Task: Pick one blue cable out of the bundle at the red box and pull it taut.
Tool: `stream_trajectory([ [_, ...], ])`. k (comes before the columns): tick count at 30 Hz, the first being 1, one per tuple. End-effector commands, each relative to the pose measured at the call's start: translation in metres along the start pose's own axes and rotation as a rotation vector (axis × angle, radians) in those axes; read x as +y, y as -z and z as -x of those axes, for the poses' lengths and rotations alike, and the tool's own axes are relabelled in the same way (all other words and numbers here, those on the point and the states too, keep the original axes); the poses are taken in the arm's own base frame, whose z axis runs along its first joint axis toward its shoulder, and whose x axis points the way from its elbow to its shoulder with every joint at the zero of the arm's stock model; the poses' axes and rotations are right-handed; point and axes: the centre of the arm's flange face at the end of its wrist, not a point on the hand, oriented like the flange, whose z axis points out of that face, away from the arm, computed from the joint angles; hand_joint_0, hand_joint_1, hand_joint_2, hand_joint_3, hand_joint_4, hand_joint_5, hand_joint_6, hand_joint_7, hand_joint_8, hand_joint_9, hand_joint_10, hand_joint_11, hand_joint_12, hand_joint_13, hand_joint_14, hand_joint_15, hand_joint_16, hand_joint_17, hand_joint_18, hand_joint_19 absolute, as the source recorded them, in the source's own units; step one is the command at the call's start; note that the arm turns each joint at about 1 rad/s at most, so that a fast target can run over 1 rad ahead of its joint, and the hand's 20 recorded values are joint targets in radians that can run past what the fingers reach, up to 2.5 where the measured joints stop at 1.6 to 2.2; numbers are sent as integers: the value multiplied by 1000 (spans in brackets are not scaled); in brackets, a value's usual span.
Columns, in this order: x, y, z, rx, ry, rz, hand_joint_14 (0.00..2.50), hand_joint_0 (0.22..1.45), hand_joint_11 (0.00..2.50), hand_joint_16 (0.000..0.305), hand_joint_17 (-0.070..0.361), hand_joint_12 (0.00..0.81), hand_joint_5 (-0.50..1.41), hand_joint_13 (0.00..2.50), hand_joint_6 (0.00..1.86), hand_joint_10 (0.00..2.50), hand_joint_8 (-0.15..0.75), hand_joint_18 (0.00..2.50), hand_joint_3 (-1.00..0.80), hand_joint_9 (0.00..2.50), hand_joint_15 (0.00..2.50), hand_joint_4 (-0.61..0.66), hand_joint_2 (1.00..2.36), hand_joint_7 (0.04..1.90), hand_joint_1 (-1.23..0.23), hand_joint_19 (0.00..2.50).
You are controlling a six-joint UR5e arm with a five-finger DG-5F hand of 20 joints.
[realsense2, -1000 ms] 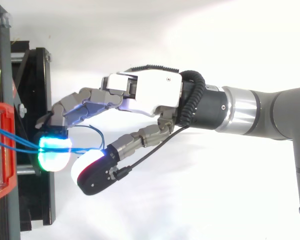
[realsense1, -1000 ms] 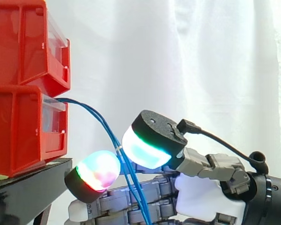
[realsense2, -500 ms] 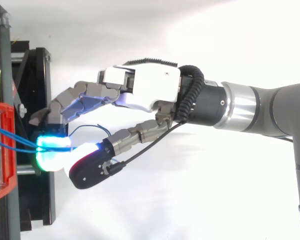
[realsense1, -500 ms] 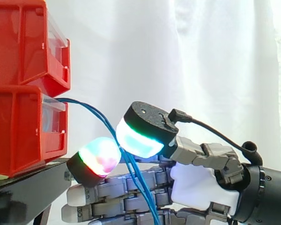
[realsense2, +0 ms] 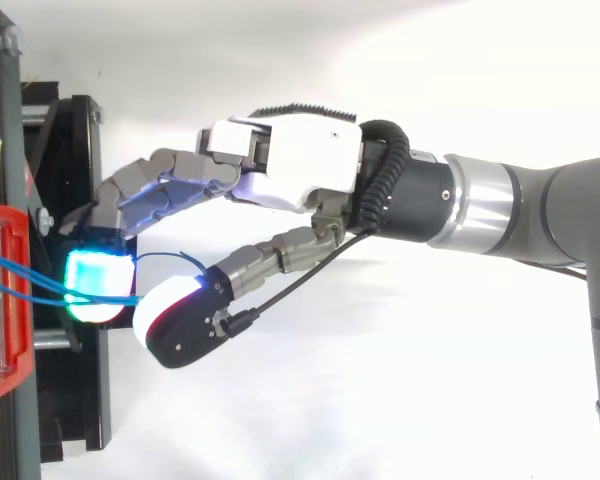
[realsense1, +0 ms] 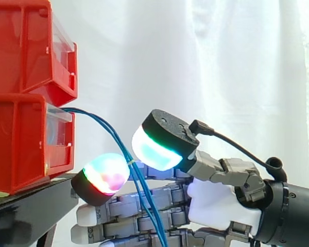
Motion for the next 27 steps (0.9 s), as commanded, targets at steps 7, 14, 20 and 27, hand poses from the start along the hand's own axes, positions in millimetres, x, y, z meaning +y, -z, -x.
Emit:
stream_trajectory([
  [7, -1, 1, -1, 1, 5, -5, 8, 580, 434, 57, 128, 423, -152, 441, 736, 9, 395, 425, -395, 603, 208, 249, 1008, 904, -731, 353],
  [14, -4, 4, 2, 0, 7, -13, 8, 600, 425, 57, 127, 420, -170, 442, 822, 9, 395, 429, -318, 607, 206, 211, 1012, 838, -731, 350],
  [20, -4, 4, -1, 5, 12, -8, 8, 597, 425, 57, 128, 418, -178, 443, 870, 11, 394, 431, -204, 605, 213, 199, 1016, 845, -730, 345],
  [27, -3, 3, 2, 1, 16, -4, 9, 595, 438, 59, 133, 426, -179, 450, 891, 9, 404, 446, -143, 609, 203, 190, 1018, 825, -729, 328],
])
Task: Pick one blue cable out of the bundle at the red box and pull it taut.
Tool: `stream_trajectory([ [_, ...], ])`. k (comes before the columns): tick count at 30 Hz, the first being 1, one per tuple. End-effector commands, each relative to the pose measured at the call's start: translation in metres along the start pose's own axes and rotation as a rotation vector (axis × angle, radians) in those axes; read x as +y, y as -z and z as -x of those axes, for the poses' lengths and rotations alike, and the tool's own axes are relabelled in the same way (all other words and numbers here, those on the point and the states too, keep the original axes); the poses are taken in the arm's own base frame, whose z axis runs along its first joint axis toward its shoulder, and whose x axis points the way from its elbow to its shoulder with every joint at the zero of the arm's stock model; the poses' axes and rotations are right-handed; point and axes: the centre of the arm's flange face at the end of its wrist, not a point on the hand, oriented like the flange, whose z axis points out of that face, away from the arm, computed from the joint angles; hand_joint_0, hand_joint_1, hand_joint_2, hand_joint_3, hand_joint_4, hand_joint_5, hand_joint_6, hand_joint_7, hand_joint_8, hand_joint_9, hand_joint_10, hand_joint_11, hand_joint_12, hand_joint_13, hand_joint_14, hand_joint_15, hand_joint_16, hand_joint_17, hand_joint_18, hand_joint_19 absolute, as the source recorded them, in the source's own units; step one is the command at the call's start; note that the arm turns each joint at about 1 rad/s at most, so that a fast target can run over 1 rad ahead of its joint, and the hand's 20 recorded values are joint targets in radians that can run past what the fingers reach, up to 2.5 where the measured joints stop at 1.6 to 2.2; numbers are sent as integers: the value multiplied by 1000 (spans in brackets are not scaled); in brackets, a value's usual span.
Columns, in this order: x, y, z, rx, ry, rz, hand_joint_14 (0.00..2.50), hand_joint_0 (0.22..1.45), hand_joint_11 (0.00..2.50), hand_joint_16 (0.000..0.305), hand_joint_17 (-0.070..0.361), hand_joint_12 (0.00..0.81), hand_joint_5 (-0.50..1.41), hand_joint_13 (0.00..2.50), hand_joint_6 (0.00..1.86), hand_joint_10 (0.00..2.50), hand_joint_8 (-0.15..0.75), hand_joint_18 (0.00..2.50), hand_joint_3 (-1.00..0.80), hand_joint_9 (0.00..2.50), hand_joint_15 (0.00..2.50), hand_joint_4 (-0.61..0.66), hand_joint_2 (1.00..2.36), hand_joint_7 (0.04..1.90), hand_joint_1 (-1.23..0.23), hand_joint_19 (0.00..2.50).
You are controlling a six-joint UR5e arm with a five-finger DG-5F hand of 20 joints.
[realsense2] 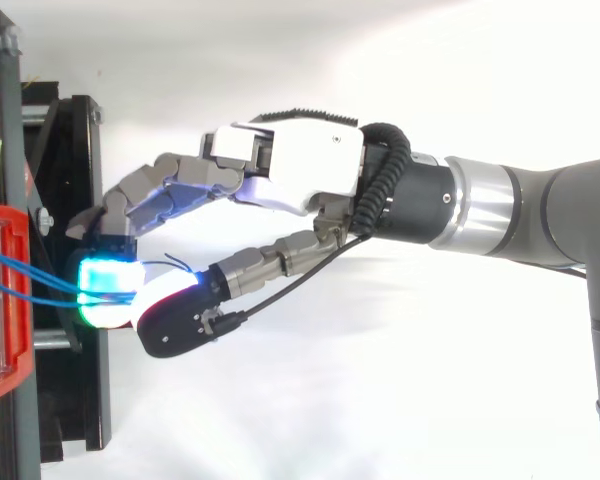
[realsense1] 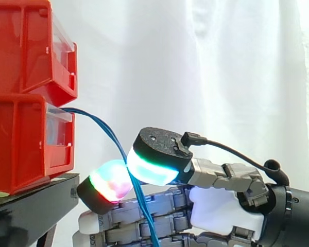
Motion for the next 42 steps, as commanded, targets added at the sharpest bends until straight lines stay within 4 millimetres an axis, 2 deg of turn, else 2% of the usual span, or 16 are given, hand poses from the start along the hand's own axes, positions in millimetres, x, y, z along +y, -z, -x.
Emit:
stream_trajectory([
  [1, 0, 0, 2, -1, -1, 1, 8, 595, 438, 59, 133, 427, -179, 451, 892, 9, 403, 448, -140, 610, 207, 188, 1017, 821, -729, 336],
  [9, 4, -3, 1, 5, -8, 4, 8, 614, 490, 65, 146, 456, -172, 500, 927, 9, 430, 503, -31, 656, 212, 136, 1011, 819, -747, 306],
  [17, 24, -9, 2, 34, -14, -6, 8, 629, 567, 63, 142, 447, -171, 518, 930, 13, 431, 512, -7, 699, 226, 74, 1015, 837, -774, 292],
  [23, 47, -3, 9, 33, -2, -93, 9, 634, 618, 62, 140, 449, -172, 523, 932, 13, 431, 512, 0, 722, 230, 55, 1016, 841, -791, 284],
  [25, 46, 0, 11, 33, -1, -121, 9, 634, 632, 62, 140, 451, -172, 522, 933, 13, 431, 510, -1, 733, 232, 52, 1016, 834, -797, 295],
  [37, 72, 5, 18, 28, -9, -174, 9, 639, 652, 59, 132, 445, -175, 519, 935, 14, 421, 499, -85, 737, 220, 78, 1018, 870, -848, 295],
  [42, 80, 6, 20, 27, -9, -189, 9, 658, 653, 57, 129, 439, -180, 516, 937, 15, 411, 494, -178, 729, 222, 86, 1018, 864, -875, 288],
])
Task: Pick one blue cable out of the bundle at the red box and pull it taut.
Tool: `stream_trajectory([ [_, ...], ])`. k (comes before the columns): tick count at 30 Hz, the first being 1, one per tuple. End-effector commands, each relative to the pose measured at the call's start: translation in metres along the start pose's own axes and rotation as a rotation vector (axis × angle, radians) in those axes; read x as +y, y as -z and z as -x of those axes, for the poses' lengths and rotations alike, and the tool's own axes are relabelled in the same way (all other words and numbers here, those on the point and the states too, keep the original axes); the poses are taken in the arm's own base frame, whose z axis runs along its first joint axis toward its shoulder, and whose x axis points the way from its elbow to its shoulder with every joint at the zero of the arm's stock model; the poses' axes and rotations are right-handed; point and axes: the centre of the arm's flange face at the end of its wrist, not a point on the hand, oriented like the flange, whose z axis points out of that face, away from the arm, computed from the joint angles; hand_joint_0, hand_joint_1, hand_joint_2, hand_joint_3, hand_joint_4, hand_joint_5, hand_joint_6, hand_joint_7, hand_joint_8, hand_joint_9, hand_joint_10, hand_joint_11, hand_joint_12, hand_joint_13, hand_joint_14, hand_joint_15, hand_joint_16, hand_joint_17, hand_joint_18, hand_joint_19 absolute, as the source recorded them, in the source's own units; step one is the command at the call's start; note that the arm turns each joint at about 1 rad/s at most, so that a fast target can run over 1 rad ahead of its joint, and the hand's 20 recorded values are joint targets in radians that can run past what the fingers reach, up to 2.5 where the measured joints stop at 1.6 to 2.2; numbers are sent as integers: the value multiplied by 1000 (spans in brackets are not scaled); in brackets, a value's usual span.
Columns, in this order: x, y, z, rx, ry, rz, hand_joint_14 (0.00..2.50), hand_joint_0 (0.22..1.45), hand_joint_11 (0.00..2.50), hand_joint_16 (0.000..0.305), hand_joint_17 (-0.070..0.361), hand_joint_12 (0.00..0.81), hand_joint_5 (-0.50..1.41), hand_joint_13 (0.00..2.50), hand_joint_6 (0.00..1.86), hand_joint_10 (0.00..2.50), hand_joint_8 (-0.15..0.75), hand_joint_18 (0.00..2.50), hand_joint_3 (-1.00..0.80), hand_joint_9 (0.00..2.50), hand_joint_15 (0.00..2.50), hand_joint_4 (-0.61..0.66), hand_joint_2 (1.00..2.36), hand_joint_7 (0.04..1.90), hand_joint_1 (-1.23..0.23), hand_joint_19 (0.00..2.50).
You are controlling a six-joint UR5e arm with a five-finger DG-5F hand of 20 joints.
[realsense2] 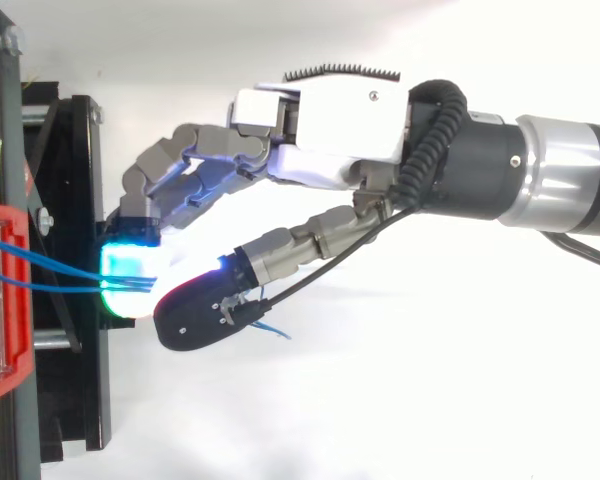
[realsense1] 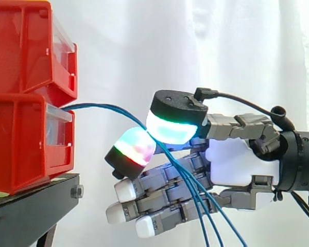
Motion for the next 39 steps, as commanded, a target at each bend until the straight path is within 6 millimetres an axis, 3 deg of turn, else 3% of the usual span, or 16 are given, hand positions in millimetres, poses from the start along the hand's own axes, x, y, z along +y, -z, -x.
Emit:
stream_trajectory([
  [1, 4, 1, 1, 0, -3, -6, 9, 659, 653, 57, 129, 440, -180, 516, 937, 13, 410, 496, -189, 729, 218, 89, 1018, 859, -881, 291],
  [16, 5, 1, -1, -2, -5, -4, 9, 638, 653, 57, 128, 443, -177, 519, 920, 16, 409, 511, -500, 725, 225, 176, 1000, 859, -892, 307],
  [39, 5, 1, -2, -2, -5, -3, 6, 521, 655, 57, 128, 462, -129, 509, 899, 15, 472, 520, -500, 873, 151, 187, 1000, 964, -720, 352],
])
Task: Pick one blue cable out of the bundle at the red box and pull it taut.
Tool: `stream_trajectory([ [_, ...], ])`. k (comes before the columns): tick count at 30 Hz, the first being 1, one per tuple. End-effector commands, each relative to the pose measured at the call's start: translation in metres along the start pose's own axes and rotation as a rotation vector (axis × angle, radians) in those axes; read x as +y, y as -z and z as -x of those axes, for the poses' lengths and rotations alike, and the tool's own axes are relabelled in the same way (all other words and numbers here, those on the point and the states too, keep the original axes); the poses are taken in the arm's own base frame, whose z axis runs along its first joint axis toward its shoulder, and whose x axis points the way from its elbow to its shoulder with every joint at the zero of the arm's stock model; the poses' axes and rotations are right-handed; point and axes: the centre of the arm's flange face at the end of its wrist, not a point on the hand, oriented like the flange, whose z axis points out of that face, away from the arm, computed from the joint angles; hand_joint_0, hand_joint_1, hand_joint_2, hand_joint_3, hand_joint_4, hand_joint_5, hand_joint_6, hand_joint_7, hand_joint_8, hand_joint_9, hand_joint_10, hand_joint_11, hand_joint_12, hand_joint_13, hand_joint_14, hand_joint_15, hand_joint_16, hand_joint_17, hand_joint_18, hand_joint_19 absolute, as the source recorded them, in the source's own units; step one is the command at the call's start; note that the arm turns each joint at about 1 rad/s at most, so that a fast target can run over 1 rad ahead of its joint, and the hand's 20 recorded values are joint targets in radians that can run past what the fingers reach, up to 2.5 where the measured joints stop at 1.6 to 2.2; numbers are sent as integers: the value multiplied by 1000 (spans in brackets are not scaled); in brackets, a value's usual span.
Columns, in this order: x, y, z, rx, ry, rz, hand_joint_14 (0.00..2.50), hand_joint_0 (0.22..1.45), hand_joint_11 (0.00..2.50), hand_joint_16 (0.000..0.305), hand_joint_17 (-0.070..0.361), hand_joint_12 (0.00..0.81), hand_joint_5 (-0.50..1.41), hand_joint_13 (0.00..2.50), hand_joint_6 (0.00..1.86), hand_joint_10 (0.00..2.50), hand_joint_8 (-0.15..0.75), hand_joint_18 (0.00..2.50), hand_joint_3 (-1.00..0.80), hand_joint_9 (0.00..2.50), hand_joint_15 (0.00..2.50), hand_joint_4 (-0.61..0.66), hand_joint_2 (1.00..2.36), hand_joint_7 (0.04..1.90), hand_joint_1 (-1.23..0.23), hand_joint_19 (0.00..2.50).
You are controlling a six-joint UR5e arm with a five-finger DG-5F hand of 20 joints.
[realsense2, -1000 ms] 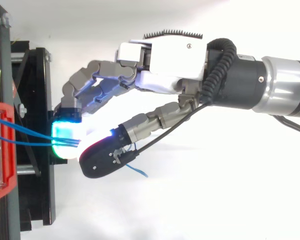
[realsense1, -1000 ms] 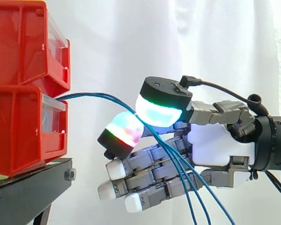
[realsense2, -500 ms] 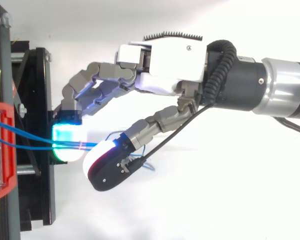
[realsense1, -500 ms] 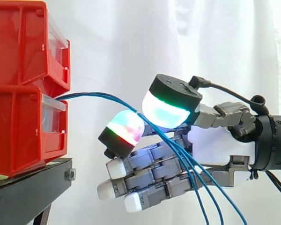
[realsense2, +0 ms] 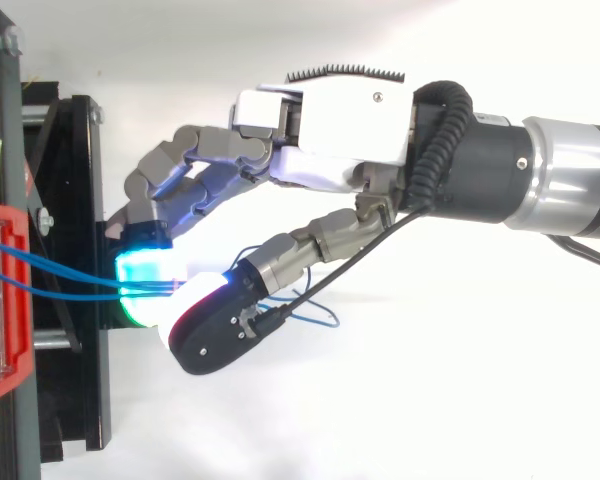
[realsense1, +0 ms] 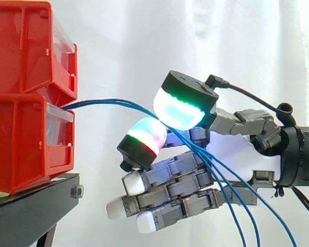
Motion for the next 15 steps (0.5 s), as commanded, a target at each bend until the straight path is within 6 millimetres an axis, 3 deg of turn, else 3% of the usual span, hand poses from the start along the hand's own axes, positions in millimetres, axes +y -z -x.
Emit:
stream_trajectory([
  [1, 1, -1, 0, 0, -1, 3, 5, 520, 666, 57, 129, 462, -128, 508, 898, 13, 472, 521, -500, 873, 144, 187, 1000, 958, -714, 352],
  [5, 1, -1, 0, 0, -1, 5, 6, 518, 655, 57, 129, 462, -127, 504, 894, 15, 475, 519, -493, 875, 147, 188, 1000, 953, -712, 352],
  [9, 0, 0, -1, 2, -1, 2, 6, 593, 663, 53, 120, 447, -119, 518, 888, 16, 457, 513, -340, 885, 151, 176, 1011, 1030, -759, 340],
  [15, 1, -1, -1, 1, -1, 3, 6, 632, 695, 53, 119, 446, -120, 529, 896, 16, 455, 537, -250, 882, 147, 139, 1016, 1074, -855, 321],
])
